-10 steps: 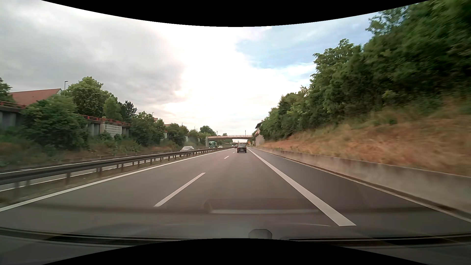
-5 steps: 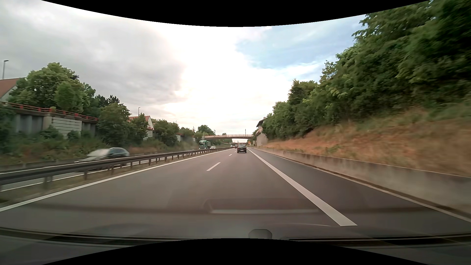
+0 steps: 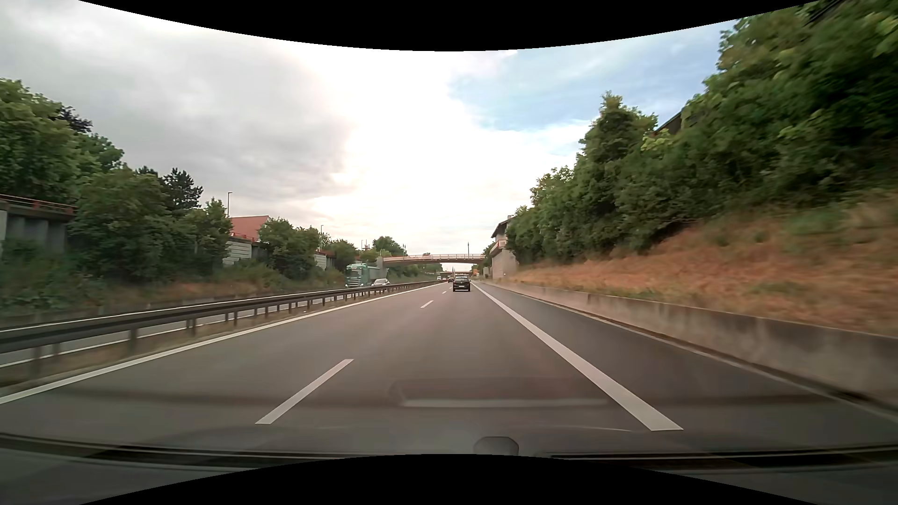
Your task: Follow the waypoints while adhering to traffic rules and regulations
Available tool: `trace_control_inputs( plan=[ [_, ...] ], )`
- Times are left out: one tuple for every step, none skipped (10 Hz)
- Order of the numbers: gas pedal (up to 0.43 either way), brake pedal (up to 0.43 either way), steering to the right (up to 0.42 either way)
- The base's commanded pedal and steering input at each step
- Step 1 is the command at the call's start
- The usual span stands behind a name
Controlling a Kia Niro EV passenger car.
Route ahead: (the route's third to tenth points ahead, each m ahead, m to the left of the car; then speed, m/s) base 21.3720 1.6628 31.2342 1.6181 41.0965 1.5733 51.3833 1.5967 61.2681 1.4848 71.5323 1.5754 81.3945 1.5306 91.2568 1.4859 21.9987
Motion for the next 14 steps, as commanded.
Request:
trace_control_inputs(
  plan=[
    [0.197,0.0,-0.002],
    [0.197,0.0,-0.002],
    [0.197,0.0,-0.002],
    [0.197,0.0,-0.002],
    [0.197,0.0,-0.002],
    [0.197,0.0,-0.002],
    [0.197,0.0,-0.001],
    [0.209,0.0,-0.002],
    [0.209,0.0,-0.001],
    [0.209,0.0,-0.001],
    [0.209,0.0,-0.002],
    [0.209,0.0,-0.001],
    [0.209,0.0,-0.002],
    [0.209,0.0,-0.001]
  ],
)
